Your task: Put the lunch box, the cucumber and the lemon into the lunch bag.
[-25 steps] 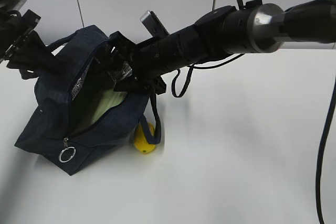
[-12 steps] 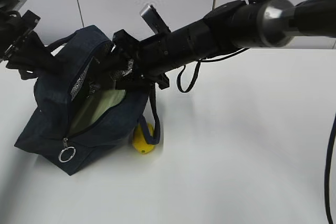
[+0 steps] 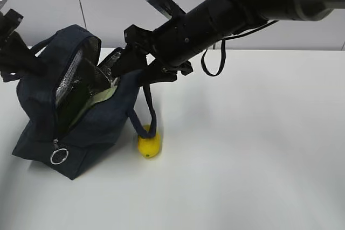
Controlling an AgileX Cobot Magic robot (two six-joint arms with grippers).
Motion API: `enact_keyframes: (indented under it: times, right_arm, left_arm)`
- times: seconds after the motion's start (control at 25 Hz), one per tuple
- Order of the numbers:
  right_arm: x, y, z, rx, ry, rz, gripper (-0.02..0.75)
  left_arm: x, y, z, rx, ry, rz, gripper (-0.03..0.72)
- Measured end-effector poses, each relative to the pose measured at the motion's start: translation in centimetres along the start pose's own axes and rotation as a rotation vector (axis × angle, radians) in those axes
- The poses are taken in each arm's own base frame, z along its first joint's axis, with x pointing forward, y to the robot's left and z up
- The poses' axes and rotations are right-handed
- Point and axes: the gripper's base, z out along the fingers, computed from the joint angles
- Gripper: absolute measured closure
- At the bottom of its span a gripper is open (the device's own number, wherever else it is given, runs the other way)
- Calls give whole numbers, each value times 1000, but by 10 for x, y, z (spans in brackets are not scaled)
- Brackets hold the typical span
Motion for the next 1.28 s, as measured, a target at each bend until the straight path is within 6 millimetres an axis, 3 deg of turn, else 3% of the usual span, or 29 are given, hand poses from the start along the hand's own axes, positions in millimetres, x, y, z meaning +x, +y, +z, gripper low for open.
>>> enact_keyframes:
  times: [0.44,0.72,1.28]
  right_arm:
    - [17,4,-24,185,193,-40,271]
    - [28,-6,-29,299,319,-4,271]
    - [25,-8,-28,321,279,-7,271]
  left_arm:
    - [4,24,-9,-171,31,-53,694]
    - [5,34,-11,-288,37,-80,694]
    - [5,35,-12,-301,38,-82,694]
